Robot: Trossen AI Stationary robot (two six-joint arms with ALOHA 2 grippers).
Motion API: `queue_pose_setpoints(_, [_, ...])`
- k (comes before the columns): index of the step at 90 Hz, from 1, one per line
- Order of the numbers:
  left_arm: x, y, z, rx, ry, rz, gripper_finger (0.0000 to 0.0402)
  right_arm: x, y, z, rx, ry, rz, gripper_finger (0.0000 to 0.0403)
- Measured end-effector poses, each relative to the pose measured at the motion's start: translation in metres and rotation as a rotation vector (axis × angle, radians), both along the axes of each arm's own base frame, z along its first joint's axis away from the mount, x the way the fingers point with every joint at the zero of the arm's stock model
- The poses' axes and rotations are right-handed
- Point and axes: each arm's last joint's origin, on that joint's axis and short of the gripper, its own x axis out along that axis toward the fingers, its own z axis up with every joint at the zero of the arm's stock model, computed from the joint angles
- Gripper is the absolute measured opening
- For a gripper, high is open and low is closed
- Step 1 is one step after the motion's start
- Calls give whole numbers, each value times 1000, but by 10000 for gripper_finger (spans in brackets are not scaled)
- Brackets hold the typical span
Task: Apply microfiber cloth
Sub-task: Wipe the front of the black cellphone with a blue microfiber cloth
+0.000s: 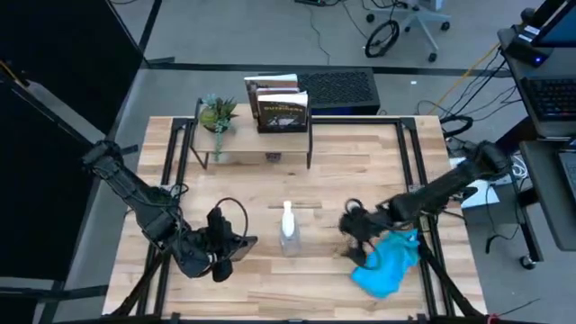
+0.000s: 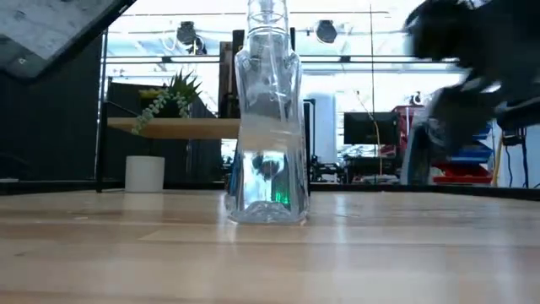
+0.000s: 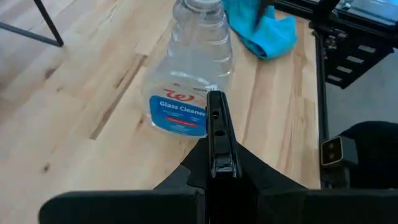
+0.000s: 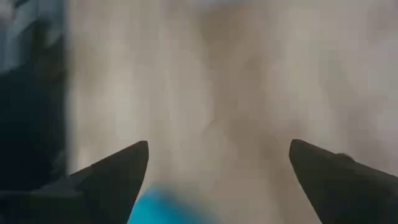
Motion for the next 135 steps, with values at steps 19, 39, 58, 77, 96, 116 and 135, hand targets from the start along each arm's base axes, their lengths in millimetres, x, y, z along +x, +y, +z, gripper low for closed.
queue_pose_setpoints(19, [4, -2, -5, 32, 5, 12, 13, -47, 48, -3, 129, 209, -48, 286])
queue_pose_setpoints(39, [4, -3, -6, 34, -2, 17, 13, -71, 55, -30, -30, 439, -202, 133])
queue_pose_setpoints(58, [8, -6, -1, 23, -52, -13, 13, -42, 56, -56, -68, 414, -164, 44])
queue_pose_setpoints(77, [9, -11, 1, -4, -74, -49, 13, 12, 41, -65, -39, 129, -154, 9])
queue_pose_setpoints(96, [11, -13, -2, -2, -67, -54, 13, 58, 7, -79, -25, -15, -200, 4])
queue_pose_setpoints(116, [16, -17, -6, 2, -69, -58, 13, 95, -27, -95, -1, -181, -277, 4])
queue_pose_setpoints(135, [23, -22, -9, 0, -101, -73, 13, 108, -45, -94, -27, -285, -296, 4])
